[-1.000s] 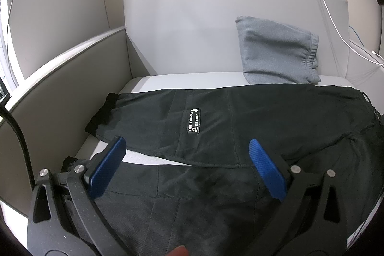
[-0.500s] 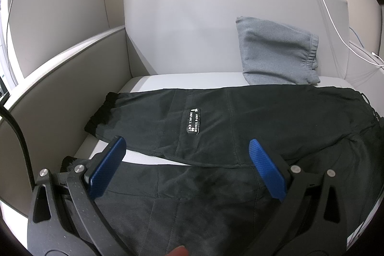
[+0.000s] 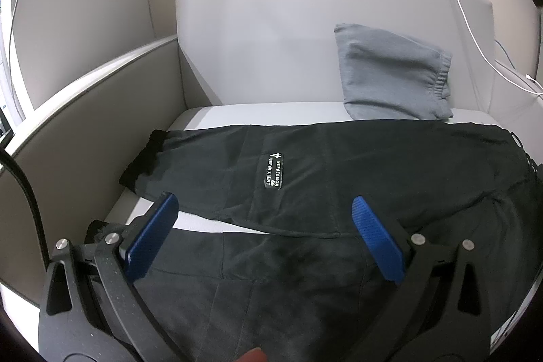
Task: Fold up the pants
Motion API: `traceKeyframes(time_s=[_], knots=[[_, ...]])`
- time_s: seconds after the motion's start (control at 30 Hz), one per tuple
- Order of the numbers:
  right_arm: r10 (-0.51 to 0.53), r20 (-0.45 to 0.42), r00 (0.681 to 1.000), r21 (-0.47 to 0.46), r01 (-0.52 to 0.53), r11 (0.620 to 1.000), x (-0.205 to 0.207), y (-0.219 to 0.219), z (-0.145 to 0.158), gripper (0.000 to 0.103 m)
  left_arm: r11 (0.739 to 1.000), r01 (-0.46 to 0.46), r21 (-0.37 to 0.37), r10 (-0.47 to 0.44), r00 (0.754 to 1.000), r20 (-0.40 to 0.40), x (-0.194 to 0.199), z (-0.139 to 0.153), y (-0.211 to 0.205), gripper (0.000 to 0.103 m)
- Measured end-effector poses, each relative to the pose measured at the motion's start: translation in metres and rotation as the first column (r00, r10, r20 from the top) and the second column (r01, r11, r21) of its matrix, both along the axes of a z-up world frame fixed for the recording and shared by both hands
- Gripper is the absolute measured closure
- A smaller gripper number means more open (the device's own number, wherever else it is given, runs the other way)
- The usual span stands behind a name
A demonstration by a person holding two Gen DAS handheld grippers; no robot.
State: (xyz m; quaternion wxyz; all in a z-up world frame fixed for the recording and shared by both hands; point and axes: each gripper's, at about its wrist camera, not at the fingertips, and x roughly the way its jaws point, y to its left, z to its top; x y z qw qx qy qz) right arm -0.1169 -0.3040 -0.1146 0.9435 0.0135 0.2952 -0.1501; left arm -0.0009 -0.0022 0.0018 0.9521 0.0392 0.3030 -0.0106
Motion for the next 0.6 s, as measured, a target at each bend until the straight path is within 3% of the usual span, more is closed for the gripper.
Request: traceKeyframes(time_s=[0.23, 0.3, 0.33, 0.37, 0.43, 0.5, 0.53, 0.6], knots=[[-0.036, 0.025, 0.999, 0.037, 0.035, 0.999, -0.004, -0.007, 0.005, 0.001, 1.000, -0.008, 0.001, 0.008, 1.000, 0.021, -0.002, 0.002, 0.002, 0.001], [-0.030, 0.050, 0.998, 0.059, 0.028, 0.998, -0.009, -0.011, 0.011, 0.018, 1.000, -0.011, 0.007, 0.010, 0.998, 0.064, -0.008, 0.007, 0.003, 0.002], [-0.028, 0.058, 0.998, 0.067, 0.024, 0.997, -0.011, -0.013, 0.015, 0.038, 1.000, 0.000, 0.010, -0.001, 0.994, 0.109, -0.014, 0.014, 0.002, 0.003], [-0.038, 0.061, 0.997, 0.083, 0.032, 0.996, -0.014, -0.017, 0.021, 0.052, 1.000, 0.014, 0.008, -0.015, 0.990, 0.138, -0.019, 0.018, 0.001, 0.004], [-0.061, 0.100, 0.993, 0.141, 0.047, 0.989, -0.026, -0.028, 0.037, 0.058, 0.996, 0.091, 0.001, -0.089, 0.973, 0.213, -0.034, 0.030, -0.007, 0.012], [-0.088, 0.190, 0.978, 0.221, 0.045, 0.974, -0.052, -0.043, 0.059, 0.067, 0.980, 0.200, 0.023, -0.199, 0.949, 0.243, -0.047, 0.037, -0.022, 0.038], [-0.099, 0.228, 0.969, 0.258, 0.038, 0.965, -0.070, -0.053, 0.070, 0.076, 0.966, 0.254, 0.056, -0.260, 0.937, 0.233, -0.053, 0.039, -0.034, 0.044], [-0.104, 0.252, 0.962, 0.279, 0.030, 0.960, -0.095, -0.067, 0.080, 0.077, 0.934, 0.343, 0.103, -0.358, 0.909, 0.213, -0.063, 0.040, -0.056, 0.069]])
